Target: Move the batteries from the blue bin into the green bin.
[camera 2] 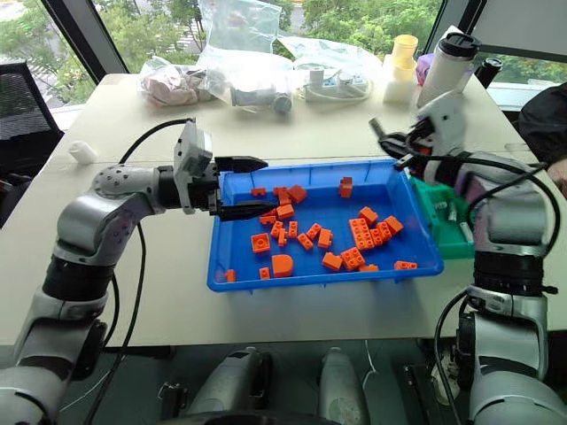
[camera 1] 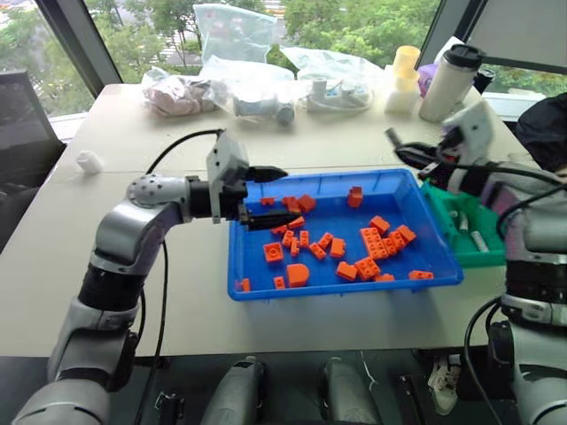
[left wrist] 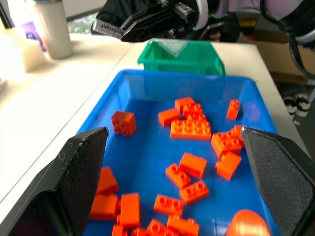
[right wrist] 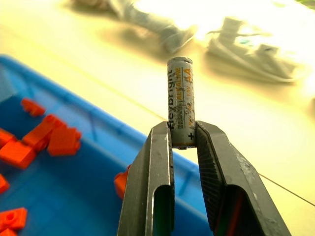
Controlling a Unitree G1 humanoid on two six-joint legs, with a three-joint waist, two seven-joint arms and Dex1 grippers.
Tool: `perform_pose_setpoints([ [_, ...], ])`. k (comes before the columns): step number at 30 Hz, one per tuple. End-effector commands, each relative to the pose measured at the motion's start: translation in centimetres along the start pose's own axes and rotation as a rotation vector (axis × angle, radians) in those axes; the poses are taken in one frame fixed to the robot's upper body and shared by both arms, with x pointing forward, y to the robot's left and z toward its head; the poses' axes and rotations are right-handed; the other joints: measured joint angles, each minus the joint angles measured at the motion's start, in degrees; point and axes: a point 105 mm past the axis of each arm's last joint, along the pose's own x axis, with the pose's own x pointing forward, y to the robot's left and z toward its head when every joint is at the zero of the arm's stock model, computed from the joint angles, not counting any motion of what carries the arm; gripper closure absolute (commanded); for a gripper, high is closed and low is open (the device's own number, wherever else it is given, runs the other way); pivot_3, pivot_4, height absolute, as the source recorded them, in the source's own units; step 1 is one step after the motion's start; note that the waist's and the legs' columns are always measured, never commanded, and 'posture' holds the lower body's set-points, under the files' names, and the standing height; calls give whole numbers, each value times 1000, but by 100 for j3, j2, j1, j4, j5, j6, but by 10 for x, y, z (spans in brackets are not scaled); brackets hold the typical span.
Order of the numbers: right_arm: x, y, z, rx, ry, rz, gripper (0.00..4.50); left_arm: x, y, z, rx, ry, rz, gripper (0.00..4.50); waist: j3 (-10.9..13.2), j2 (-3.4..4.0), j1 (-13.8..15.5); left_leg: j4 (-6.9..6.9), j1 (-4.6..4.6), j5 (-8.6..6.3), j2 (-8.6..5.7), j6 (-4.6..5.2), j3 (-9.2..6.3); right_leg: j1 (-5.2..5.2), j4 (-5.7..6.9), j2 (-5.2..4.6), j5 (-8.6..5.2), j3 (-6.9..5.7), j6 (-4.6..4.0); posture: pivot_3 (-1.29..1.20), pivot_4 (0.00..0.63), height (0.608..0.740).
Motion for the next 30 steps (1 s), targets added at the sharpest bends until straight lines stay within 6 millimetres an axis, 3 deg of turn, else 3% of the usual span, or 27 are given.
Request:
perform_pose_setpoints([
  [1,-37,-23,6,41,26,-204,3775,13,-3,13,34,-61,-61,0,0,1,27,0,0,0,0,0,1,0,0,0,0,0,0,0,150,740],
  [5,-63,-42,-12,47,173,-400,3775,27,-4,7,43,-55,-114,0,-1,2,26,0,0,0,-1,1,7,0,0,-2,0,3,0,0,150,740],
  [15,-69,-43,-32,79,289,-427,3775,43,-1,-5,73,-35,-158,0,-3,5,15,1,1,-1,0,5,10,1,1,1,0,4,0,0,150,740],
  [23,-70,-46,-26,61,279,-427,50,29,8,-5,97,-14,-106,0,-3,5,13,1,1,-1,0,5,9,0,2,2,0,4,0,0,150,740],
  [28,-65,-30,7,-20,133,-247,50,10,12,2,84,-9,-63,0,-3,5,-2,0,0,-1,1,6,9,0,2,3,0,3,0,0,150,740],
  [30,-73,-16,15,-89,90,-95,50,-12,8,1,47,37,-50,0,-3,5,-10,0,1,-4,1,10,9,0,1,3,0,3,0,0,150,740],
])
